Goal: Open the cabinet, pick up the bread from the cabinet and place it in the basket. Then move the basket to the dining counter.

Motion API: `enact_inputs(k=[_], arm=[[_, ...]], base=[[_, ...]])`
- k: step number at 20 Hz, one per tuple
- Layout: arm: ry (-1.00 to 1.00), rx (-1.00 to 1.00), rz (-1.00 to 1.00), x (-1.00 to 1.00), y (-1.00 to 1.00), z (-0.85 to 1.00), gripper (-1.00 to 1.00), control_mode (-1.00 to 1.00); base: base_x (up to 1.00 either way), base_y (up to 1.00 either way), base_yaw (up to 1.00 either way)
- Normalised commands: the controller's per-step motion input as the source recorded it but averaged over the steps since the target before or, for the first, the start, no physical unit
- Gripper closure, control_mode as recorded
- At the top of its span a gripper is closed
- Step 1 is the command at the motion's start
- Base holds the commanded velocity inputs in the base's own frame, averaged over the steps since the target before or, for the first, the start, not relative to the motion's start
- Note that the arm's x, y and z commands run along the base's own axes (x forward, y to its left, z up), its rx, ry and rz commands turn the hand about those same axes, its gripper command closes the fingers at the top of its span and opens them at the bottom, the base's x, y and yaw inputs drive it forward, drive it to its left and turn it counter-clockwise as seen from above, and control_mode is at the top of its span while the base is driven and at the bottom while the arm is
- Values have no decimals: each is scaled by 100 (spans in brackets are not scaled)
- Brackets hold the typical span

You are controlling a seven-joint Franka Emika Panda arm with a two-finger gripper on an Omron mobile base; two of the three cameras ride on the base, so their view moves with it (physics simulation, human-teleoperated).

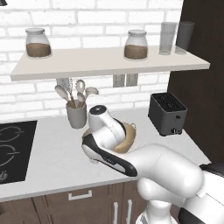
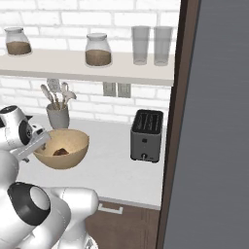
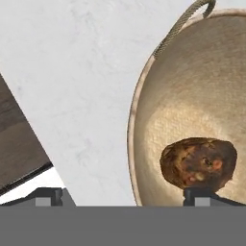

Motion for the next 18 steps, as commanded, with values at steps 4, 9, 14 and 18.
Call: enact_inputs(k=[4, 9, 14, 18], arm=[[0, -5, 1, 19, -2, -19, -100, -100], [0, 0, 0, 32, -9, 0, -100, -100], [2, -2, 0, 12, 0, -20, -100, -100], [0, -5, 0, -3, 0, -24, -100, -100]], base=[[0, 0, 0], [0, 0, 0], [0, 0, 0], [0, 0, 0]])
